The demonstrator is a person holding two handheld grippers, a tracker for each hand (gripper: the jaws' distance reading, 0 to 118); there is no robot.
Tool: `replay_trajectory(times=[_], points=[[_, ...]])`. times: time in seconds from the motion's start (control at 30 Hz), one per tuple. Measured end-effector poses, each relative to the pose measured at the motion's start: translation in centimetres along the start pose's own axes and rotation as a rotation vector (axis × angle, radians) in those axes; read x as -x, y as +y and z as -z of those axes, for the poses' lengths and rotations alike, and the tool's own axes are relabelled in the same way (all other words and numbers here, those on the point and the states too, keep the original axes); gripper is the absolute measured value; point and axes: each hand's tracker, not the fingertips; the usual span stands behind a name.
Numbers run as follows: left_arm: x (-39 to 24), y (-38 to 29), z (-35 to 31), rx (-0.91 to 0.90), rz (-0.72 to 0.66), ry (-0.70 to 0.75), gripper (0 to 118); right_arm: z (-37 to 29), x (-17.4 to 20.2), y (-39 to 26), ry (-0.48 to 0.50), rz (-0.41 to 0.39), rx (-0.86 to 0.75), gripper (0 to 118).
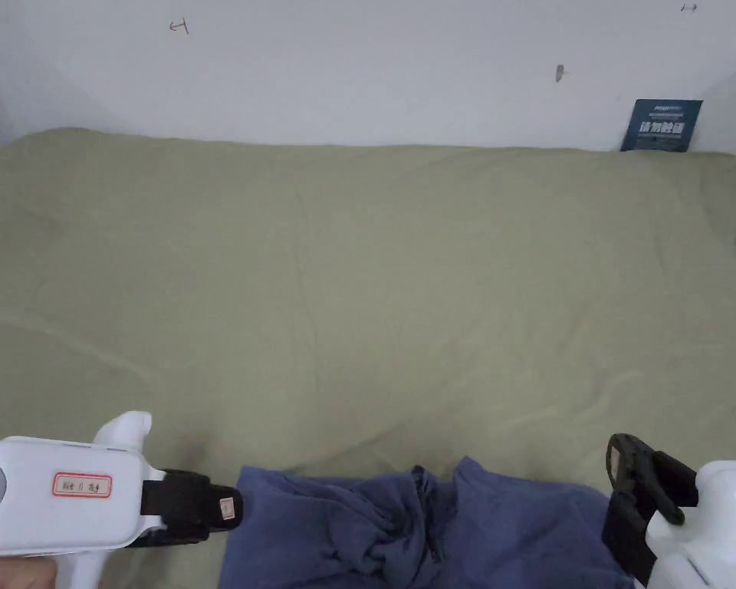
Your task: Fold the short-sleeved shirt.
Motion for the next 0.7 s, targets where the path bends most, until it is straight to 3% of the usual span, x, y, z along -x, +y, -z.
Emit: replay_trajectory(times=[0.07,0.23,0.27,0.33,0.37,0.4,0.63,0.7], points=[[1.8,-0.5,0.4,0.034,-0.050,0.002,0,0.2,0.4,0.0,0.013,0.006,0.007,3],[4.1,-1.1,3.5,0.008,-0.122,-0.176,3,0.2,1.4,-0.1,0.016,-0.012,0.034,3],[4.2,-1.0,4.2,0.014,-0.112,-0.197,16,0.2,1.5,-0.1,0.015,-0.020,0.039,3],[4.4,-0.8,5.5,0.036,-0.111,-0.234,86,0.2,1.5,0.0,0.011,-0.032,0.040,3],[4.4,-0.7,6.3,0.048,-0.113,-0.244,110,0.2,1.4,0.0,0.011,-0.033,0.035,3],[4.4,-0.6,6.8,0.049,-0.114,-0.227,114,0.2,1.4,0.1,0.009,-0.034,0.030,3],[5.4,0.3,8.0,0.068,-0.162,-0.293,114,0.1,1.2,0.6,-0.007,-0.035,0.009,3],[5.4,0.3,8.4,0.088,-0.159,-0.333,109,0.1,1.1,0.6,-0.004,-0.031,0.006,3]])
